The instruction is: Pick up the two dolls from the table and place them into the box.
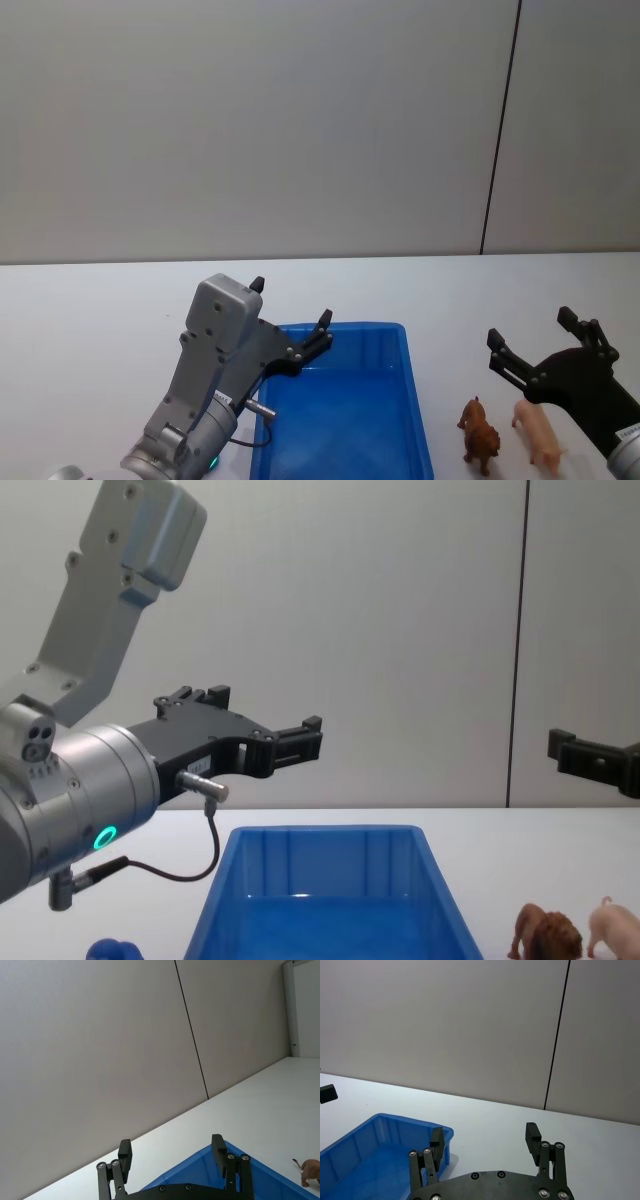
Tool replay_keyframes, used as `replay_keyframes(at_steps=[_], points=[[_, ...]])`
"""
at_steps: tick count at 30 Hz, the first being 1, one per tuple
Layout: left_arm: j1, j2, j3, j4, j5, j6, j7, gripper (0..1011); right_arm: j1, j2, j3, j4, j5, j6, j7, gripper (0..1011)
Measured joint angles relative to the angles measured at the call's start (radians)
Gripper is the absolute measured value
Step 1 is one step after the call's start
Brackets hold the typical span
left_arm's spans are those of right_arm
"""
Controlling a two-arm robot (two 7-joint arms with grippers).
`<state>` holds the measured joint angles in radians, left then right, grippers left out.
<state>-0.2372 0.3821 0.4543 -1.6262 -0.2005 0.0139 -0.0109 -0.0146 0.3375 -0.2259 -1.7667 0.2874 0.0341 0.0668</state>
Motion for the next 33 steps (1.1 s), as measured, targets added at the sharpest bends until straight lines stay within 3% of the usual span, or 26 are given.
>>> replay_keyframes(at_steps=[33], points=[[0.000, 0.000, 0.000, 0.000, 0.000, 0.000, 0.000, 1001, 0.000, 0.003, 0.003, 0.001, 0.002, 0.001, 0.003, 1001]])
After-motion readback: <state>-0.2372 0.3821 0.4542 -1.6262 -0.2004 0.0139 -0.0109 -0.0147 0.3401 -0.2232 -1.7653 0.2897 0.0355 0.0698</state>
